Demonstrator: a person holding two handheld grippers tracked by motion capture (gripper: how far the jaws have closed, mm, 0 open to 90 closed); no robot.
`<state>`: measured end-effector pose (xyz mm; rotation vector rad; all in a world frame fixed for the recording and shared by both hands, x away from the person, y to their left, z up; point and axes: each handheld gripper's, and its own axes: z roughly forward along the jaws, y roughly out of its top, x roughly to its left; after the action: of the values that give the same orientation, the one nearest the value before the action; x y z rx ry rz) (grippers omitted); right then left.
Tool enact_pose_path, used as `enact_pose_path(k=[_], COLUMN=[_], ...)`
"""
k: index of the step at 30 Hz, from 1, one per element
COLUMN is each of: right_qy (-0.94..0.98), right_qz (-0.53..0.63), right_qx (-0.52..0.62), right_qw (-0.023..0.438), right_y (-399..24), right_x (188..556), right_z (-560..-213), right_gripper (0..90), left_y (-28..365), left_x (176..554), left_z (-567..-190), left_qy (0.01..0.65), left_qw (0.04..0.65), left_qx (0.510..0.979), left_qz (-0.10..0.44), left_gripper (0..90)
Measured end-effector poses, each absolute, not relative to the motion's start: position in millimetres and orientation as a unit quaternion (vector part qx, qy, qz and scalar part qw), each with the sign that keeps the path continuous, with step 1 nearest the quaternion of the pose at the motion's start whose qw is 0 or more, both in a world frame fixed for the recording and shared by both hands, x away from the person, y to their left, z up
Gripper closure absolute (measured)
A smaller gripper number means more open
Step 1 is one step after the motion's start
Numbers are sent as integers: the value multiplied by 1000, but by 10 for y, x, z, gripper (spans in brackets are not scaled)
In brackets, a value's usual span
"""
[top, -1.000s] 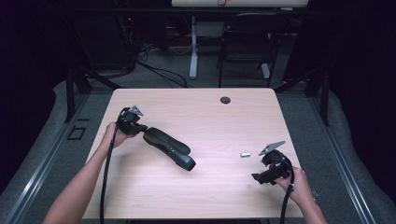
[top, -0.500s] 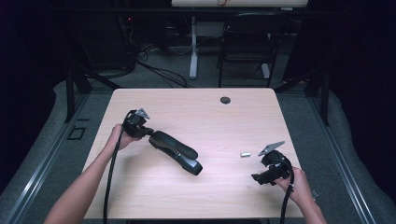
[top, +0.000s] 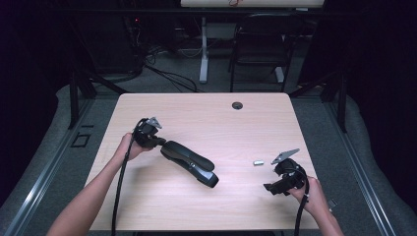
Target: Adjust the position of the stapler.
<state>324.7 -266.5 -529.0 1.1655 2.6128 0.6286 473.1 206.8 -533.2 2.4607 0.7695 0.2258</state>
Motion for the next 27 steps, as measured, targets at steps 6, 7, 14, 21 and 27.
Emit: enact_pose_path(k=[6, 7, 14, 21, 27], right_qy=[886, 886, 887, 885, 886], right_qz=[216, 216, 215, 218, 217], right_qx=[396, 396, 393, 397, 397], right_qw=[105, 105, 107, 105, 102], right_y=[-2654, -2653, -2649, -2648, -2651], right_x=[3242, 3242, 3243, 3241, 3239], right_z=[-5291, -5291, -5288, -5292, -5288], right_gripper=[158, 159, 160, 160, 162], left_y=[2028, 2021, 1937, 1838, 1785], left_x=[4664, 4652, 4582, 4507, 4446], left_z=[-5329, -5326, -5329, -5328, -5337], left_qy=[280, 278, 272, 254, 246], left_qw=[271, 270, 275, 276, 283], left_qx=[917, 918, 919, 925, 925], left_qz=[83, 82, 73, 64, 55], left_gripper=[900, 900, 900, 900, 900])
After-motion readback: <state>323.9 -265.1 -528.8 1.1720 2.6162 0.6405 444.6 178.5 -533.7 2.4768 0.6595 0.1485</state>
